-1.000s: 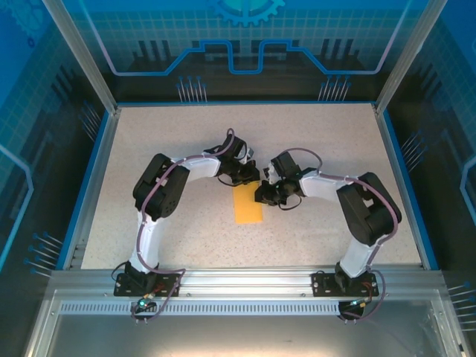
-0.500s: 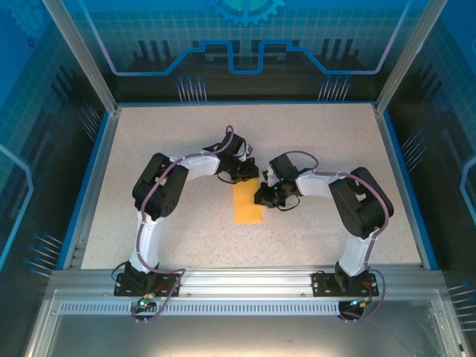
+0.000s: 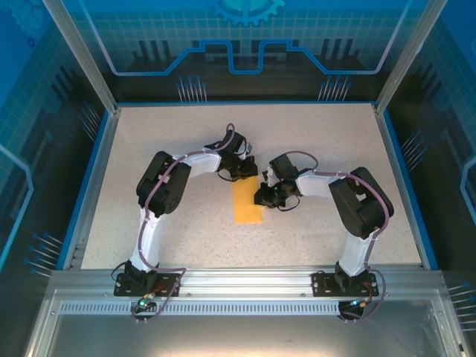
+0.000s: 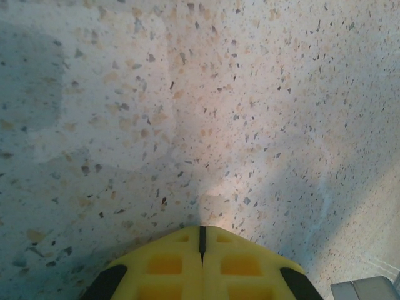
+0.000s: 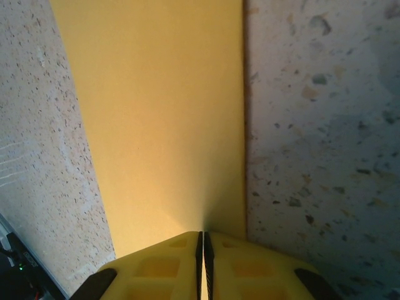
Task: Fold a paper plane with a square sheet of paper (pick it up from the middle)
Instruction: First fold in half a square sheet of paper at the center of the table.
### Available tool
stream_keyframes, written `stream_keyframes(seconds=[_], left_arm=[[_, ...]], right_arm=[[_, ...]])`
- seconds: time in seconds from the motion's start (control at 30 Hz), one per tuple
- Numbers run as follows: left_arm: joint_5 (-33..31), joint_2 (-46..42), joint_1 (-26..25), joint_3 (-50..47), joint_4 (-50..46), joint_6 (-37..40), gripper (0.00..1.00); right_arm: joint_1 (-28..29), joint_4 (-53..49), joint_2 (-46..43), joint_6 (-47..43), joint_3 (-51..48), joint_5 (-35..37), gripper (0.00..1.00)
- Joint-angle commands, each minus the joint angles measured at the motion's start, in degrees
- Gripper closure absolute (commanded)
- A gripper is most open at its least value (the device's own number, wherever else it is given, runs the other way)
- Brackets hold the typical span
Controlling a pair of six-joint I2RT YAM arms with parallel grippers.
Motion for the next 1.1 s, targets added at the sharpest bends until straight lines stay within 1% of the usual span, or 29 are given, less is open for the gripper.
stream_keyframes(seconds=[0.0,0.17,0.43,0.6,0.8,0.87,1.0,1.07], left_arm=[[-1.84,2.58,0.24,1.08,-2.44,1.63,1.00],[-1.84,2.60,0.22,0.58,-2.53,1.76,1.00],[-1.71,2.68,0.30,0.28,-2.71,1.93,1.00],[-1.68,2.68,0.28,0.73,-3.05,2.00,1.00],[-0.88,2.18,0.27,1.55,-3.21,1.95,1.00],[0.52,1.23,0.25,2.16,-3.32,1.82,0.98],[4.62,-2.49,0.26,1.97,-1.11,0.61,0.89],[5.60,-4.02,0.27,1.33,-0.09,-0.01,0.86]], right_arm=[[-0.83,-1.35,-2.22,0.30,-0.92,-0.09,0.86],[-2.34,0.46,-3.45,1.23,2.57,1.65,0.86],[-2.83,-1.77,4.11,1.61,9.48,4.35,0.87],[-2.78,-1.83,7.87,2.01,11.13,2.73,0.87],[-2.04,-2.44,8.74,1.33,10.61,1.31,0.86],[-1.99,-2.56,8.83,1.41,10.34,1.64,0.86],[-2.12,-2.18,8.99,1.83,10.43,2.29,0.87],[-2.08,-1.88,9.09,2.15,10.60,2.38,0.87]])
